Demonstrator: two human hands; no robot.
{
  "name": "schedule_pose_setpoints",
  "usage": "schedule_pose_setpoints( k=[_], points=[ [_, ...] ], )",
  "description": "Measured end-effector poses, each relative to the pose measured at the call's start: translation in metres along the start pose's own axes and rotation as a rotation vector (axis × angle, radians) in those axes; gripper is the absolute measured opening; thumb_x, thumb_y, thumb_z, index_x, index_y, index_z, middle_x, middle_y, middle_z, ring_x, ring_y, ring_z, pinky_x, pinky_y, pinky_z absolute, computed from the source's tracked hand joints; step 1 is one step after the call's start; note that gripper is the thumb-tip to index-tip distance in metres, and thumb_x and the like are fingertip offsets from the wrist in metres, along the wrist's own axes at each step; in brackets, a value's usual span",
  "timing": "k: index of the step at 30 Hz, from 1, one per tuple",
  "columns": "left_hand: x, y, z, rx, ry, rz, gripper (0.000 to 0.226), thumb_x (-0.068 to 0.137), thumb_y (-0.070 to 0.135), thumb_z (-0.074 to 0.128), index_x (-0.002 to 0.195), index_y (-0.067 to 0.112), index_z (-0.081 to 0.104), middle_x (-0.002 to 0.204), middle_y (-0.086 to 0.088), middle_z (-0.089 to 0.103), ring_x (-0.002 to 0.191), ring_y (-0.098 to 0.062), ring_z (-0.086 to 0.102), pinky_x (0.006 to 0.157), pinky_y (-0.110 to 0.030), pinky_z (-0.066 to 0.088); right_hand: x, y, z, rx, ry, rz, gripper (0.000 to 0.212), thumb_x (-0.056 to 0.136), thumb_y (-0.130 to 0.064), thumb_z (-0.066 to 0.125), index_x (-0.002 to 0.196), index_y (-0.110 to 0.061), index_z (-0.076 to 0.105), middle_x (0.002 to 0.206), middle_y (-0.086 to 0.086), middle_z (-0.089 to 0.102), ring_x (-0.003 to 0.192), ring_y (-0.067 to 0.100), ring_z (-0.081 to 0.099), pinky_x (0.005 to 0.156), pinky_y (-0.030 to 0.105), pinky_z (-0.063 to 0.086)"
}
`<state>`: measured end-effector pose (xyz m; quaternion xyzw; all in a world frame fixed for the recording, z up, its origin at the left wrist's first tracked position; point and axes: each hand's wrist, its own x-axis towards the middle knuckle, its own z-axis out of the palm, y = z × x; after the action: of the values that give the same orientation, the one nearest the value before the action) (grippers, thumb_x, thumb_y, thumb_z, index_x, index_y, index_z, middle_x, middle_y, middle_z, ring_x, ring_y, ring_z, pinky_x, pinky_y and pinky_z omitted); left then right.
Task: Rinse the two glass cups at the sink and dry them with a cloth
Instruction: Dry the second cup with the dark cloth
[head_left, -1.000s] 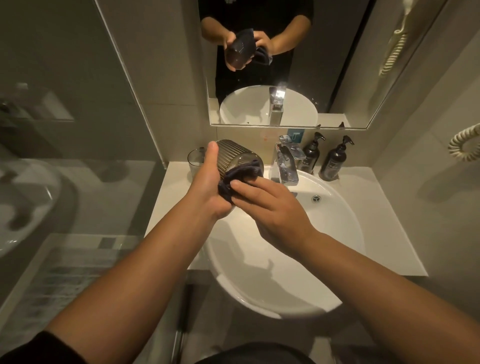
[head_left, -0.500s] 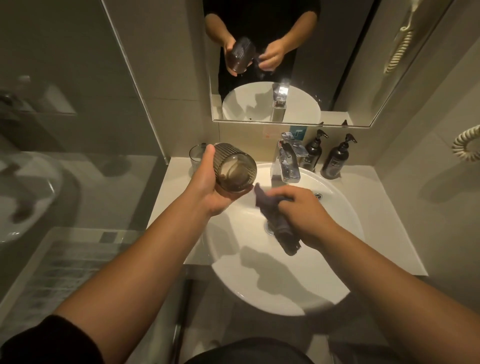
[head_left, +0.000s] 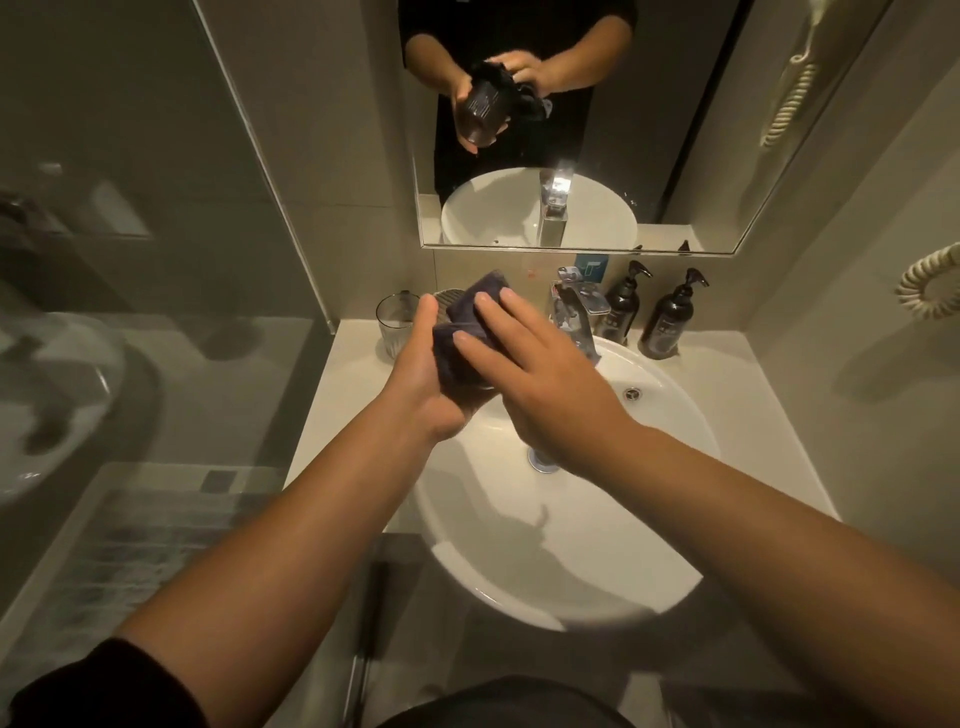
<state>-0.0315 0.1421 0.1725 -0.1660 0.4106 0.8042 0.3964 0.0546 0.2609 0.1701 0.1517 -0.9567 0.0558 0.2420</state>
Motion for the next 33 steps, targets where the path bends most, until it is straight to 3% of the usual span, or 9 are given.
schedule_pose_setpoints(
  k=[3, 7, 15, 20, 24, 27, 29, 31, 33],
  points=[
    [-0.001, -0.001, -0.004, 0.043, 0.010, 0.026, 0.066, 0.090, 0.070, 0.051, 0.123, 0.014, 0.067, 0.107, -0.014, 0.077, 0.096, -0.030, 0.075, 0.074, -0.038, 0.062, -0.005, 0.001, 0.008, -0.047, -0.029, -0.004, 0.064, 0.083, 0.005, 0.056, 0.144, -0.011, 0.043, 0.152, 0.022, 0.035, 0.141, 0.045, 0.030, 0.106, 0.055, 0.039],
    [-0.004, -0.001, -0.001, 0.099, 0.005, 0.064, 0.062, 0.096, 0.067, 0.041, 0.114, 0.015, 0.070, 0.098, -0.012, 0.079, 0.087, -0.025, 0.077, 0.069, -0.035, 0.062, -0.004, 0.002, 0.007, -0.044, 0.009, 0.015, 0.060, 0.085, -0.001, 0.039, 0.143, -0.011, 0.045, 0.151, 0.022, 0.038, 0.138, 0.046, 0.034, 0.100, 0.056, 0.044],
    [-0.004, 0.004, 0.004, 0.116, 0.065, 0.071, 0.062, 0.093, 0.066, 0.050, 0.118, 0.012, 0.069, 0.103, -0.017, 0.077, 0.092, -0.032, 0.076, 0.077, -0.042, 0.063, -0.011, 0.010, 0.014, -0.044, 0.130, 0.068, 0.069, 0.079, 0.008, 0.071, 0.141, -0.008, 0.046, 0.147, 0.022, 0.043, 0.126, 0.042, 0.049, 0.087, 0.050, 0.056],
    [0.001, 0.008, -0.001, 0.095, 0.059, 0.050, 0.065, 0.093, 0.066, 0.049, 0.121, 0.010, 0.067, 0.109, -0.018, 0.076, 0.098, -0.033, 0.074, 0.078, -0.045, 0.063, -0.019, 0.007, 0.021, -0.067, 0.061, 0.155, 0.079, 0.070, 0.014, 0.073, 0.141, -0.009, 0.046, 0.147, 0.022, 0.043, 0.097, 0.040, 0.059, 0.059, 0.043, 0.057],
    [0.005, 0.015, -0.009, 0.107, 0.109, 0.061, 0.065, 0.092, 0.066, 0.052, 0.121, 0.010, 0.067, 0.111, -0.017, 0.075, 0.096, -0.034, 0.074, 0.078, -0.045, 0.063, -0.024, 0.002, 0.026, -0.101, -0.098, 0.230, 0.086, 0.064, 0.014, 0.072, 0.141, -0.014, 0.045, 0.146, 0.017, 0.045, 0.083, 0.039, 0.058, 0.050, 0.040, 0.052],
    [0.009, 0.024, -0.018, 0.098, 0.145, 0.099, 0.063, 0.087, 0.065, 0.060, 0.127, 0.016, 0.065, 0.113, -0.015, 0.075, 0.098, -0.033, 0.073, 0.073, -0.047, 0.062, -0.035, 0.001, 0.035, 0.061, -0.487, 0.293, 0.066, 0.083, 0.003, 0.057, 0.143, -0.020, 0.045, 0.143, 0.007, 0.048, 0.111, 0.036, 0.057, 0.082, 0.045, 0.054],
    [0.007, 0.027, -0.023, 0.108, 0.118, 0.113, 0.066, 0.085, 0.066, 0.063, 0.130, 0.017, 0.062, 0.113, -0.016, 0.075, 0.099, -0.035, 0.074, 0.081, -0.052, 0.061, -0.048, -0.002, 0.038, 0.206, -0.762, 0.376, 0.041, 0.094, -0.007, 0.050, 0.130, -0.023, 0.058, 0.127, 0.004, 0.060, 0.113, 0.030, 0.059, 0.092, 0.042, 0.049],
    [0.005, 0.026, -0.027, 0.140, 0.075, 0.140, 0.065, 0.086, 0.065, 0.061, 0.130, 0.018, 0.060, 0.114, -0.015, 0.075, 0.100, -0.035, 0.074, 0.088, -0.054, 0.059, -0.059, -0.008, 0.035, 0.272, -0.819, 0.488, 0.027, 0.100, -0.018, 0.047, 0.120, -0.028, 0.063, 0.119, 0.000, 0.063, 0.107, 0.026, 0.059, 0.092, 0.038, 0.047],
    [-0.001, 0.020, -0.031, 0.197, 0.062, 0.178, 0.057, 0.089, 0.063, 0.059, 0.126, 0.019, 0.060, 0.114, -0.013, 0.075, 0.101, -0.032, 0.074, 0.089, -0.052, 0.059, -0.070, -0.010, 0.032, 0.257, -0.801, 0.566, 0.030, 0.101, -0.025, 0.047, 0.129, -0.031, 0.059, 0.126, 0.001, 0.061, 0.109, 0.025, 0.057, 0.090, 0.032, 0.043]
  ],
)
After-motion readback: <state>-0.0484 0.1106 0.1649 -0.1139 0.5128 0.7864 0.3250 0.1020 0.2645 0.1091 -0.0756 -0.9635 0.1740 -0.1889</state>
